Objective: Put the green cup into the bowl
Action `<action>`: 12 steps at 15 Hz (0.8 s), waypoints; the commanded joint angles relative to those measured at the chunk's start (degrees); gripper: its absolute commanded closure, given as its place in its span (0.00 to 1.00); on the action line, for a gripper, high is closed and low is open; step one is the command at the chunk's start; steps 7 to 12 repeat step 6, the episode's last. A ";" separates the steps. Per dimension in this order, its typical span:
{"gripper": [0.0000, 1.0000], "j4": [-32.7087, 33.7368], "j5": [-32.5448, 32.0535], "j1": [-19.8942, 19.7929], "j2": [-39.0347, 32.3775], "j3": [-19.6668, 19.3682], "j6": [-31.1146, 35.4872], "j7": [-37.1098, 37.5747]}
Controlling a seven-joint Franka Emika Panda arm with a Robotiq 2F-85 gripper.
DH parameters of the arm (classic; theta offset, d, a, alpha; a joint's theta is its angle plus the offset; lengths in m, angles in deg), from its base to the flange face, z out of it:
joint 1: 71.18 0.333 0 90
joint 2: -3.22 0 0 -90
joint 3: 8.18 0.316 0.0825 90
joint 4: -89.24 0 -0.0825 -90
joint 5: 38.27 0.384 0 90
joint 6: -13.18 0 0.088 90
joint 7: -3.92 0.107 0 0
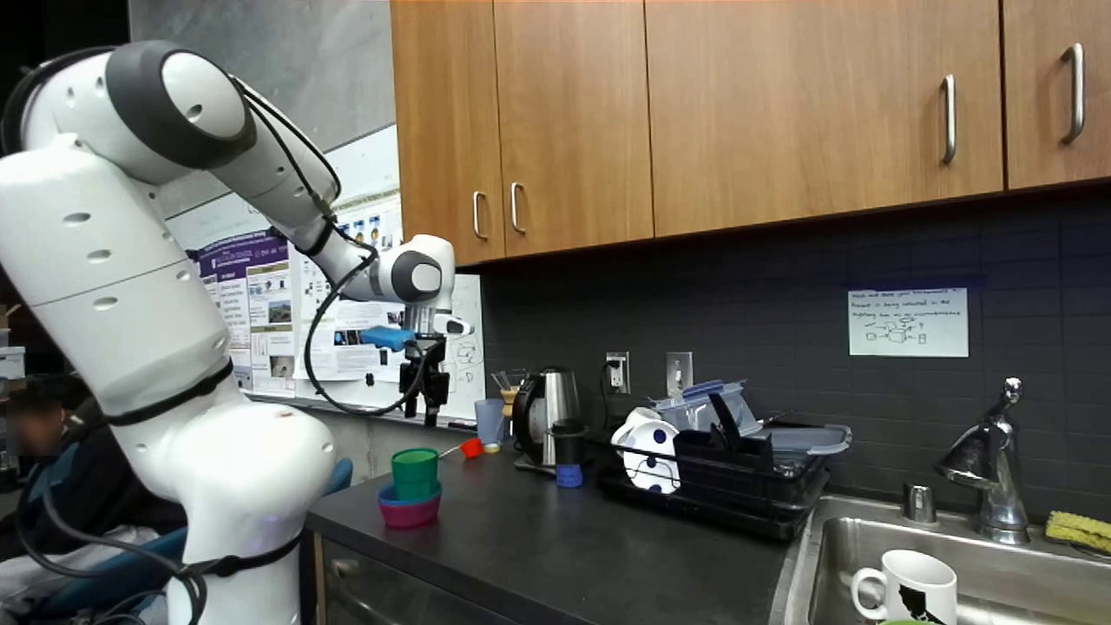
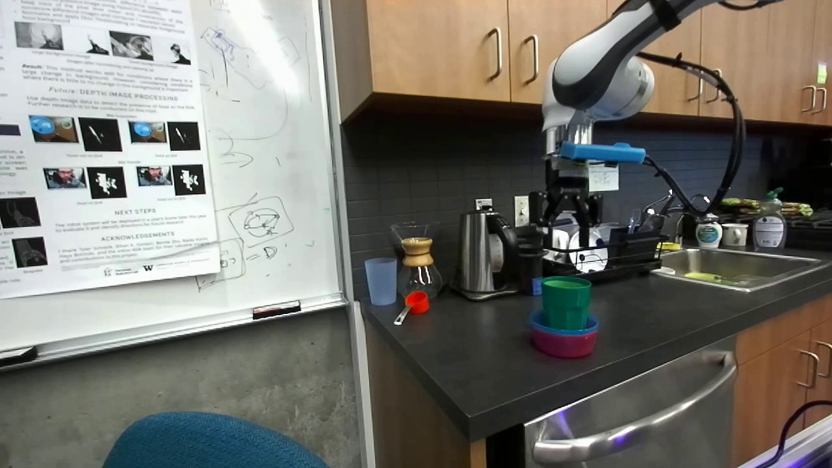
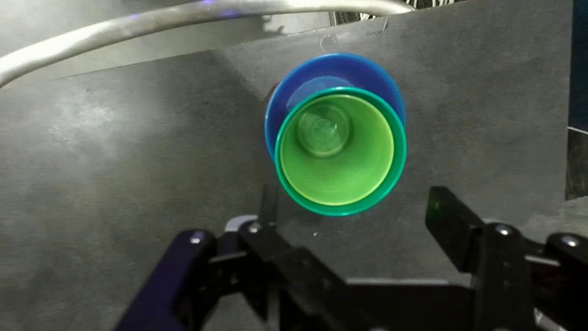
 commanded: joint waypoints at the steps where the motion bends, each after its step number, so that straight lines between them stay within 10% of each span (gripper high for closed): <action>1: 0.00 -0.71 -0.77 0.23 6.91 -0.90 -5.67 0.38; 12: 0.00 -0.34 -0.02 -0.08 9.10 -0.42 -8.09 -0.41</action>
